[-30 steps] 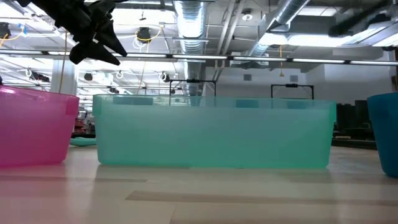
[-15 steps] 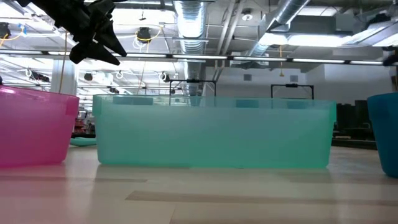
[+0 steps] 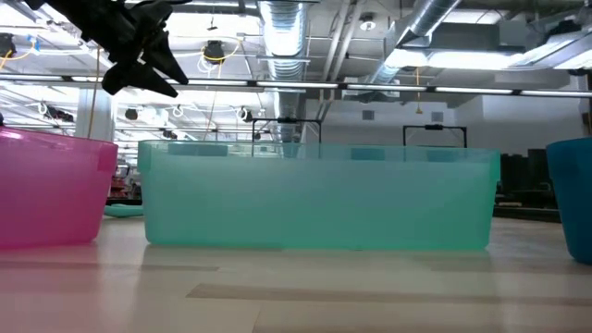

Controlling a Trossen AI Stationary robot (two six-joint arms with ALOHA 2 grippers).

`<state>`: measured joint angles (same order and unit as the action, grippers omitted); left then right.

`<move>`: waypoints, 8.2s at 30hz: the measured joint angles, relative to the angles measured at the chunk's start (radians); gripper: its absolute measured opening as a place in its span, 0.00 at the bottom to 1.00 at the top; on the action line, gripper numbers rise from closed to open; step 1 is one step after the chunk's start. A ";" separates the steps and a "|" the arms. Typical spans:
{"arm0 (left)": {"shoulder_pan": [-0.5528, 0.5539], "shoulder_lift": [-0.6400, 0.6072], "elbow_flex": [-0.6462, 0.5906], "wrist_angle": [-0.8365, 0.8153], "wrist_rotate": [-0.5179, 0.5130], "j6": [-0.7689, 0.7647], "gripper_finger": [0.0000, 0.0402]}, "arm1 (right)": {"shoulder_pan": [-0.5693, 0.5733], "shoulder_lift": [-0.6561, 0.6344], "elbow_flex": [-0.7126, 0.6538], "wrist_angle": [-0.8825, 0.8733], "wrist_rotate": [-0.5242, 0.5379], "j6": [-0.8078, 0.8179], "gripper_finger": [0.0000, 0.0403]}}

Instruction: Sort silverware by color (type)

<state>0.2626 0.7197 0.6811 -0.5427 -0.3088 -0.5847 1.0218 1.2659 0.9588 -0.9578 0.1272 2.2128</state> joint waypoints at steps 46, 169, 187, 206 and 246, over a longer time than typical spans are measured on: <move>0.001 0.000 0.000 -0.024 -0.061 0.023 0.42 | -0.010 0.357 0.000 0.114 -0.060 -0.142 0.31; 0.254 0.243 0.181 0.102 0.491 0.242 0.05 | -0.826 -0.140 0.000 0.739 0.432 -1.595 0.57; 0.065 0.175 0.181 0.534 0.477 0.155 0.05 | -1.030 0.220 0.114 1.402 0.065 -1.743 0.55; 0.037 0.216 0.181 0.568 0.463 0.161 0.05 | -1.072 0.361 0.323 1.289 -0.051 -1.793 0.64; 0.034 0.315 0.181 0.695 0.482 0.161 0.05 | -1.117 0.456 0.331 1.334 -0.155 -1.819 0.25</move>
<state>0.2970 1.0351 0.8623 0.1520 0.1736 -0.4237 -0.0952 1.7222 1.2896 0.3767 -0.0277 0.3943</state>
